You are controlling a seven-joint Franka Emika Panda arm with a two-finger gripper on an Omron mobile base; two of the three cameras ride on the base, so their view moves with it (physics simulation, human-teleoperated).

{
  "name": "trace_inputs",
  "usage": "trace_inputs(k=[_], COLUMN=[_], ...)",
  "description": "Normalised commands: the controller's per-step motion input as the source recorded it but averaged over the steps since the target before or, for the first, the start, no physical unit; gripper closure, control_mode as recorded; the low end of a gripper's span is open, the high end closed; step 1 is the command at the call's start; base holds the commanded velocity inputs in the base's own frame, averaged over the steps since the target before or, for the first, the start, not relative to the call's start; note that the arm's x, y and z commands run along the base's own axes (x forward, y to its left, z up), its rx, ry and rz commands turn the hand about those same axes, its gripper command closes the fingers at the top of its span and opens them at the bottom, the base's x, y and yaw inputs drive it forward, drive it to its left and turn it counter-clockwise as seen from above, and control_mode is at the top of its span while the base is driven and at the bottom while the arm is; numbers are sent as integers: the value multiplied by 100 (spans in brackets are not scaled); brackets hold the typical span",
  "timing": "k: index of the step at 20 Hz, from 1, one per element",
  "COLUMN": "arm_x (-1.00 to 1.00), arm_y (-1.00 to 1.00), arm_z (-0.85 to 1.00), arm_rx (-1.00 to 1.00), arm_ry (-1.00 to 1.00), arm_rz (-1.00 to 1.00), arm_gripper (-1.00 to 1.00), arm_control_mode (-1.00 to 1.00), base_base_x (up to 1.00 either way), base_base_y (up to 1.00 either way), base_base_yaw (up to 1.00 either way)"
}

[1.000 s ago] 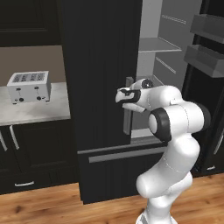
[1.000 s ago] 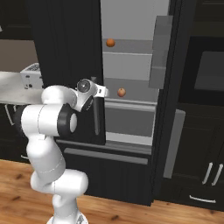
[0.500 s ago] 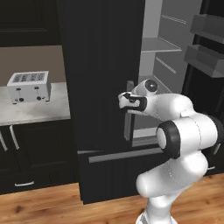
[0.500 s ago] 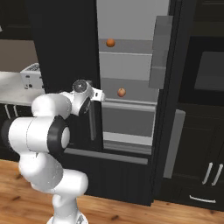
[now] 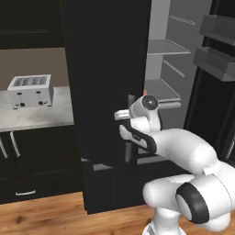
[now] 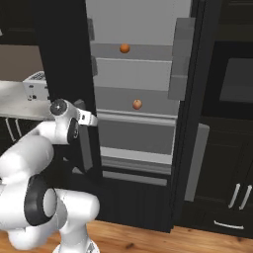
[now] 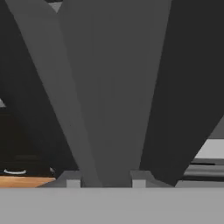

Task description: Retrieve the tangerine and peach from the fridge and place them into the bowl on the dining table.

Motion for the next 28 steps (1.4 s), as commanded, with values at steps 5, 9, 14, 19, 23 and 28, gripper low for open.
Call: trace_inputs(k=[5, 9, 14, 19, 23, 28], arm_x=[-100, -98, -89, -71, -63, -40], arm_y=[76, 75, 47, 5, -13, -56], arm_z=[30, 28, 38, 75, 91, 66], arm_rx=[-5, -6, -2, 4, 19, 29], arm_ry=[-5, -6, 0, 0, 1, 11], arm_rz=[0, 0, 1, 0, -2, -18], arm_gripper=[100, -100, -100, -100, -100, -100], arm_control_mode=[-100, -100, -100, -100, -100, -100], base_base_x=[0, 0, 0, 0, 0, 0], base_base_y=[0, 0, 0, 0, 0, 0], base_base_yaw=[0, 0, 0, 0, 0, 0])
